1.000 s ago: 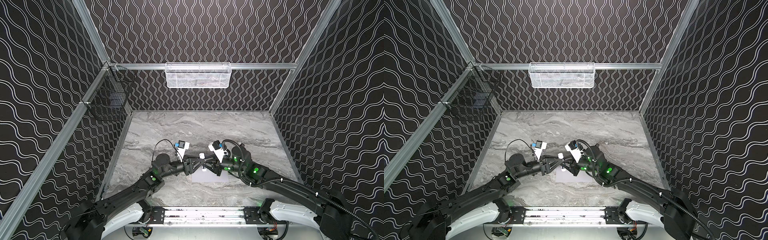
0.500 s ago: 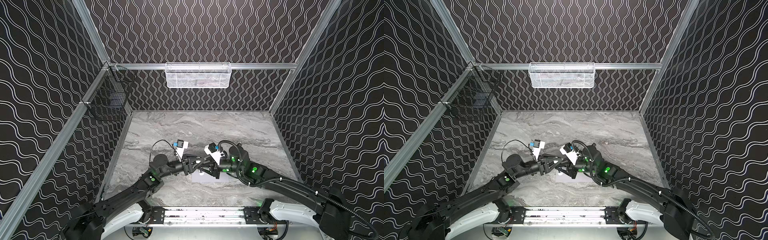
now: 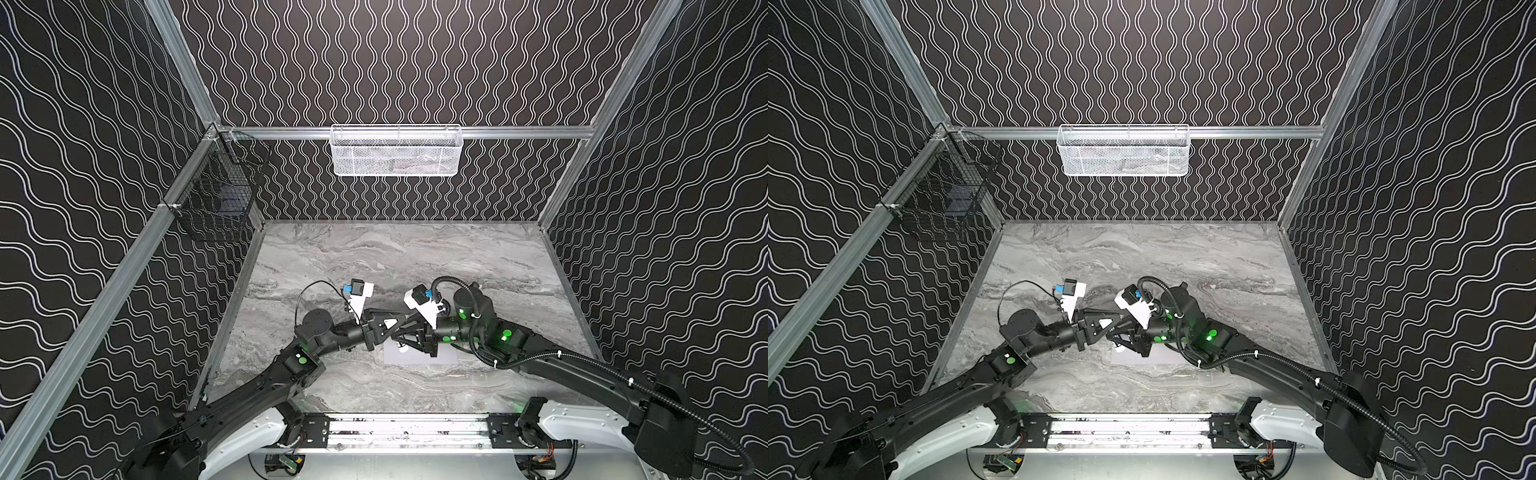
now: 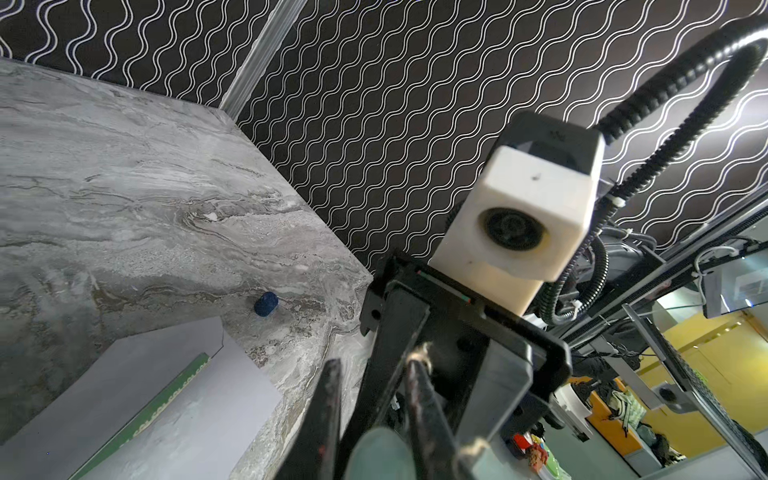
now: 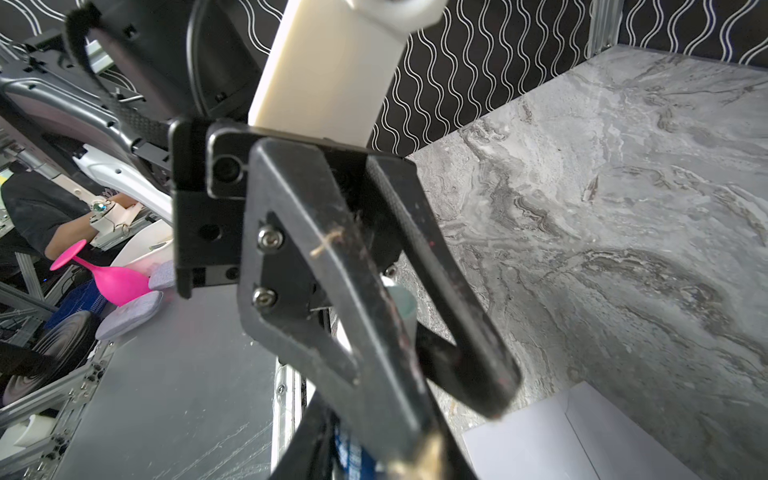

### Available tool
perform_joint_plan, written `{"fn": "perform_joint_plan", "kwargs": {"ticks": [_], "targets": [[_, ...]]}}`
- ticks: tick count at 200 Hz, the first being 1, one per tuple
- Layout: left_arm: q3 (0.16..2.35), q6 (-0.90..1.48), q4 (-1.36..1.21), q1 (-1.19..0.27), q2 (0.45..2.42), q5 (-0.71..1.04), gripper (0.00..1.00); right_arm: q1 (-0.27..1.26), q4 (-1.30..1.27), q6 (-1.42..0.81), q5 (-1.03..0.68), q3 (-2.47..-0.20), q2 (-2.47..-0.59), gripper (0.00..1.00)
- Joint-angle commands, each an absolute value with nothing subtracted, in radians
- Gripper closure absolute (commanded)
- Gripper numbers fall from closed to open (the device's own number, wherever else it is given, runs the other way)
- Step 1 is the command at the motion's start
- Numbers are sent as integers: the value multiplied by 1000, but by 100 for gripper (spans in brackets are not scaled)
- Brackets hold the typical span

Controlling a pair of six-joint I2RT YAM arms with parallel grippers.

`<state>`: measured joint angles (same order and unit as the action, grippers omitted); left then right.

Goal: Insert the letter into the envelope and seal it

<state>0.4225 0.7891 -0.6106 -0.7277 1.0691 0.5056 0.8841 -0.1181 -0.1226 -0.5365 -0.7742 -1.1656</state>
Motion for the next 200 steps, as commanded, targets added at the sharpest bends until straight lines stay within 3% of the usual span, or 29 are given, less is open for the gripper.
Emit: {"fn": "perform_joint_plan", "kwargs": {"ticks": [1, 16, 42, 73, 92, 132, 170, 183, 200], "targets": [[437, 820, -590, -730, 1087, 548, 89, 885, -172, -117, -484, -800, -1173, 89], [445, 836, -597, -725, 1101, 544, 93, 885, -166, -129, -486, -803, -1175, 82], [442, 887, -654, -696, 1133, 557, 98, 885, -188, -150, -466, -758, -1161, 57], [422, 973, -794, -665, 1189, 593, 100, 884, -247, -178, -444, -669, -1128, 42], [424, 996, -841, -657, 1210, 605, 100, 884, -288, -190, -432, -628, -1121, 41], [442, 968, -778, -655, 1184, 595, 100, 885, -314, -199, -469, -644, -1169, 51], [453, 935, -725, -655, 1164, 599, 99, 885, -312, -202, -495, -665, -1175, 87], [456, 926, -715, -655, 1161, 601, 91, 885, -308, -211, -496, -672, -1174, 97], [450, 912, -724, -655, 1155, 603, 65, 885, -329, -229, -476, -668, -1161, 100]]}}
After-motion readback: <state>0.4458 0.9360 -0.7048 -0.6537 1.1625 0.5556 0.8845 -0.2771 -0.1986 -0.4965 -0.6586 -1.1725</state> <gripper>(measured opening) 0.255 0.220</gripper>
